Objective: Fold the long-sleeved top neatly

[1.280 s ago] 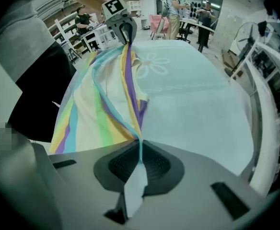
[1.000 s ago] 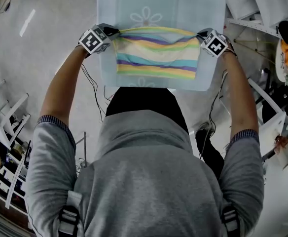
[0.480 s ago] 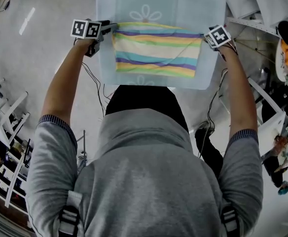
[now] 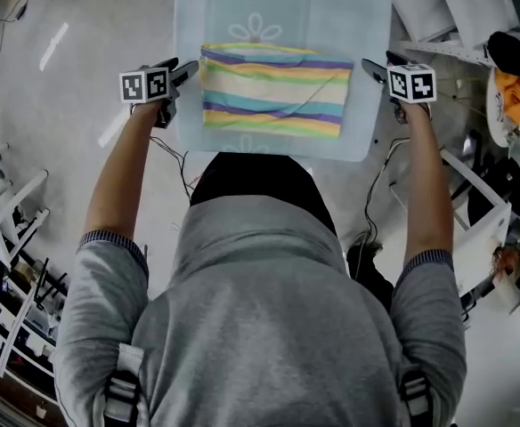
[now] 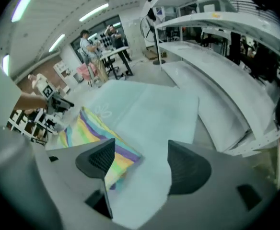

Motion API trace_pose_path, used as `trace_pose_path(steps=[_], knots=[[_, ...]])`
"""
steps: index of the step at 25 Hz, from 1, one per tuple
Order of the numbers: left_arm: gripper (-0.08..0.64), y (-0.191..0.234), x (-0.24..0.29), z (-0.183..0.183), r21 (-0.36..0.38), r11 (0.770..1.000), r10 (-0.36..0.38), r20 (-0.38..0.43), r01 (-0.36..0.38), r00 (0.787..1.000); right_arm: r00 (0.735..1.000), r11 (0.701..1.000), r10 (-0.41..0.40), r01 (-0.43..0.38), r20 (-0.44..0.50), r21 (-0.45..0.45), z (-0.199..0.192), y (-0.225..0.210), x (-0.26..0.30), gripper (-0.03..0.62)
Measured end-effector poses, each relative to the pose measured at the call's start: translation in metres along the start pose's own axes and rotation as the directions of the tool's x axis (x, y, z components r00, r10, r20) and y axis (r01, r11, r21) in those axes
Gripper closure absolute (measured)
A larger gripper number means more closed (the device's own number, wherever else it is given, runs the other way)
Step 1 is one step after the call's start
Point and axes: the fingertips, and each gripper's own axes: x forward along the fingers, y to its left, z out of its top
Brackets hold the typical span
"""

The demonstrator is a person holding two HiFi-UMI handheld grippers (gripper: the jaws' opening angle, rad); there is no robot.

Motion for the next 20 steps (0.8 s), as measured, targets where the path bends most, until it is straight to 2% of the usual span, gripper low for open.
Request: trace_pose_path(steps=[3,6,10,15,20], knots=[[0.256,-0.025,-0.014,-0.012,0.017,1.0,-0.01,0.036,0.009,0.999,0.991,0.997,0.049,-0.055,0.121,0.045,0.005,0.038,-0.028,0.232],[0.254,-0.052,-0.029,-0.018,0.06,0.998,0.0,0.086,-0.005,0.996,0.975,0.992,0.098,-0.111,0.201,0.055,0.001,0.076,-0.049,0.23],[0.253,-0.087,-0.048,-0.022,0.1,0.994,0.014,0.162,-0.03,0.987,0.951,0.987,0.148,-0.161,0.271,0.025,-0.011,0.121,-0.071,0.23],[0.253,-0.122,-0.07,-0.041,0.139,0.988,0.042,0.193,-0.07,0.98,0.924,0.985,0.166,-0.169,0.344,-0.021,-0.018,0.165,-0.101,0.23],[0.253,-0.131,-0.079,-0.058,0.132,0.982,0.108,0.219,-0.139,0.97,0.877,0.972,0.206,-0.236,0.434,0.015,-0.019,0.204,-0.116,0.232]])
